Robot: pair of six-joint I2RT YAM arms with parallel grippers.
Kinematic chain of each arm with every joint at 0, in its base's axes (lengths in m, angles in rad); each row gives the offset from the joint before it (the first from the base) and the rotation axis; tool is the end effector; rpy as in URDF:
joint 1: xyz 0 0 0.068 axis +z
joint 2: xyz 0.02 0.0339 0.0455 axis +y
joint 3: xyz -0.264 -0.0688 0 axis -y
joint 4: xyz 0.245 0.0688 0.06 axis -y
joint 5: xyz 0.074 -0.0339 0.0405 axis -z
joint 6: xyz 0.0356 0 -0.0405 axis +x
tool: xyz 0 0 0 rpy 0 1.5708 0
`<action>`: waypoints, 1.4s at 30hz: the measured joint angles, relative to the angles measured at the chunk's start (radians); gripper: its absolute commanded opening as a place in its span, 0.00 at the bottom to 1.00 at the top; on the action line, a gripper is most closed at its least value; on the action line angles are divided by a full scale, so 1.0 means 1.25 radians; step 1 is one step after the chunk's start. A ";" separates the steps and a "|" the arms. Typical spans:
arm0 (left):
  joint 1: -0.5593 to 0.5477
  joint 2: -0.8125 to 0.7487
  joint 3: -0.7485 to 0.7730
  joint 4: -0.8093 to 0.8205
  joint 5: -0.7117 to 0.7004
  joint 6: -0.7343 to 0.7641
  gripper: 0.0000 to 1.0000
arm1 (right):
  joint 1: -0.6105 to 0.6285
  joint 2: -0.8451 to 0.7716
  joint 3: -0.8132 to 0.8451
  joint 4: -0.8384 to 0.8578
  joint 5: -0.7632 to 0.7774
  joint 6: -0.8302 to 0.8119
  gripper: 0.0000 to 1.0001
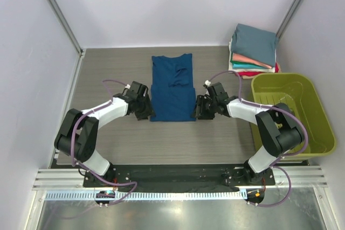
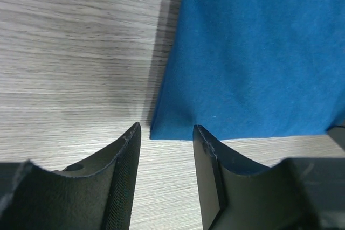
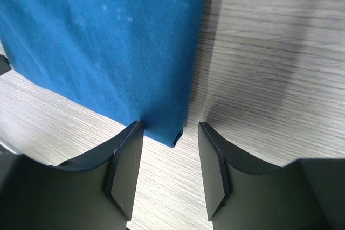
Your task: Fold and stack the t-shirts
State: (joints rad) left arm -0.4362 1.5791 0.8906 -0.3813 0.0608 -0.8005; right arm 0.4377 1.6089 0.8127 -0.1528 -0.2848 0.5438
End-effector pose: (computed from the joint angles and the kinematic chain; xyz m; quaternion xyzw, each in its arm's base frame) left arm 0.2729 -0.1296 0.1721 -0.1680 0.9537 -0.1676 0.1848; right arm 0.2741 0.1393 0.1563 0.0066 0.9434 0.2619 0.2034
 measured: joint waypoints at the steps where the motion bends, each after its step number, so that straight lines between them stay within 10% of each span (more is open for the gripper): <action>1: 0.000 0.000 -0.002 0.005 0.005 -0.003 0.44 | 0.000 0.002 -0.003 0.003 -0.001 0.000 0.50; 16: 0.000 -0.002 -0.067 0.080 0.052 -0.012 0.33 | 0.002 0.005 -0.036 0.059 -0.021 0.008 0.36; 24: 0.000 0.014 -0.078 0.123 0.070 -0.027 0.00 | 0.002 0.014 -0.043 0.065 -0.027 0.005 0.01; 42: -0.099 -0.212 -0.107 -0.010 0.000 -0.049 0.00 | 0.014 -0.194 -0.082 -0.054 -0.035 0.005 0.01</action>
State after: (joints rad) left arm -0.5602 1.3140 0.7567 -0.3939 0.0605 -0.8619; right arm 0.4549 1.3663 0.7101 -0.2199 -0.3283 0.5503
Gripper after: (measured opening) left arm 0.011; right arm 0.027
